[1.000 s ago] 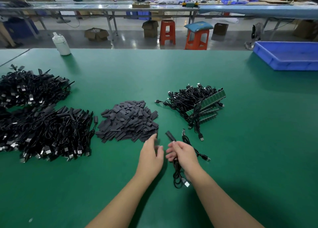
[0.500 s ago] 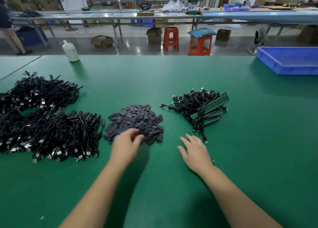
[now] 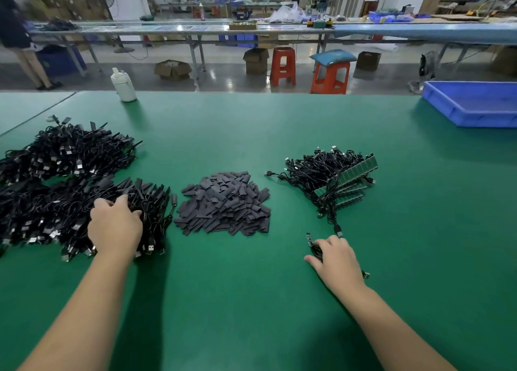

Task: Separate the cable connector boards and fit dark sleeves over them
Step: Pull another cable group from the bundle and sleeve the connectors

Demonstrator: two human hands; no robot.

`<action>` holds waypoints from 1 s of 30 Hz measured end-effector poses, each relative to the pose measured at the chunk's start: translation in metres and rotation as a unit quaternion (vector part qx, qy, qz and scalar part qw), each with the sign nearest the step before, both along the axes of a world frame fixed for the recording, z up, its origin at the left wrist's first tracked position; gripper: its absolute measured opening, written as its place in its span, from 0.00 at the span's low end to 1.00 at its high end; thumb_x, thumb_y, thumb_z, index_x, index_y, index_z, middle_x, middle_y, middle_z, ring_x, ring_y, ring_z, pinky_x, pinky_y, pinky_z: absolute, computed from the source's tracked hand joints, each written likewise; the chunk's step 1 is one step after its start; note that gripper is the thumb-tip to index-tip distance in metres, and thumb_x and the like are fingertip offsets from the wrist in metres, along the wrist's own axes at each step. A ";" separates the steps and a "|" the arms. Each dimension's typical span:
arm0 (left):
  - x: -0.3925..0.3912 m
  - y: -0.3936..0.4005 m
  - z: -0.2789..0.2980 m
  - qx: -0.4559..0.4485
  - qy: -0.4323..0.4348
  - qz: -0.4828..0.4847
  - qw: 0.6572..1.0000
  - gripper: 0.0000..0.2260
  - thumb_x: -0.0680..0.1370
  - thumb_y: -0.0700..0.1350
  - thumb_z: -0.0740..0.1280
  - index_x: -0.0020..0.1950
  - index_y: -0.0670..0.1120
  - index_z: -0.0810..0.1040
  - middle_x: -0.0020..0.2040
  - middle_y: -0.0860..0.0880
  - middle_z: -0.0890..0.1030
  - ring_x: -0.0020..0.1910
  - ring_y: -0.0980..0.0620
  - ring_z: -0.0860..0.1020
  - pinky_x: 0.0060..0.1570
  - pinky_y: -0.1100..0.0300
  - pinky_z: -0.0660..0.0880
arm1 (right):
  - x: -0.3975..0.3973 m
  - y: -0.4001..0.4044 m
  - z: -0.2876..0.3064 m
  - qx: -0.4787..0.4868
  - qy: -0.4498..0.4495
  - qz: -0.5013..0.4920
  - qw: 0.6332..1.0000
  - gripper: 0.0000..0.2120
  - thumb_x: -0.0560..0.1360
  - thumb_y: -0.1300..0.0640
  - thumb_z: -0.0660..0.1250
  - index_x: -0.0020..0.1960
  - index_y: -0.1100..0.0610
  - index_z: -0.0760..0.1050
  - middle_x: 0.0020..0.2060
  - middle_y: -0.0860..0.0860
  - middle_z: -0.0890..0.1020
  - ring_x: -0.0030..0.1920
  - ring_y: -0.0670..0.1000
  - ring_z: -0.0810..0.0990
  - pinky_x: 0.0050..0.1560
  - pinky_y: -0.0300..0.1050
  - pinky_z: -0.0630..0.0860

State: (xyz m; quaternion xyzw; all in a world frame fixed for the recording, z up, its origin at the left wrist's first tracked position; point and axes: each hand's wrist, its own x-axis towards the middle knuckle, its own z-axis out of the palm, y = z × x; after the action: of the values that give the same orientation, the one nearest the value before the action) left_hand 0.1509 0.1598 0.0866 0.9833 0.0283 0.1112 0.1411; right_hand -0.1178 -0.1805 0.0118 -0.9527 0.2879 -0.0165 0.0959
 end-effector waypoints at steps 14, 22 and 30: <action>-0.027 -0.085 -0.055 0.050 0.082 -0.285 0.954 0.19 0.80 0.47 0.64 0.72 0.50 0.70 0.68 0.51 0.74 0.64 0.46 0.71 0.56 0.49 0.76 | 0.013 0.022 0.017 0.227 -0.030 -0.006 0.973 0.14 0.81 0.51 0.62 0.65 0.53 0.73 0.56 0.48 0.81 0.55 0.50 0.79 0.56 0.45 0.74; -0.016 -0.093 -0.064 -0.006 0.088 -0.221 0.971 0.20 0.77 0.46 0.69 0.69 0.51 0.73 0.59 0.48 0.79 0.59 0.44 0.75 0.52 0.48 0.77 | 0.007 0.018 0.023 0.379 -0.047 -0.037 0.924 0.10 0.80 0.48 0.64 0.53 0.49 0.82 0.41 0.45 0.82 0.39 0.44 0.76 0.43 0.41 0.72; -0.019 -0.090 -0.064 -0.034 0.063 -0.195 0.978 0.08 0.79 0.45 0.67 0.55 0.49 0.82 0.53 0.49 0.80 0.53 0.46 0.76 0.46 0.51 0.78 | 0.007 0.017 0.027 0.429 -0.045 -0.056 0.900 0.07 0.79 0.54 0.67 0.56 0.50 0.80 0.50 0.46 0.81 0.49 0.46 0.78 0.46 0.38 0.71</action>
State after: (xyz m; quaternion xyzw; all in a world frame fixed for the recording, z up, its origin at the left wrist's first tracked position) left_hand 0.1322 0.0702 0.0226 0.9695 -0.1519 0.0188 0.1913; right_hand -0.1104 -0.1639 0.0385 -0.7996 0.3157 0.0603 0.5073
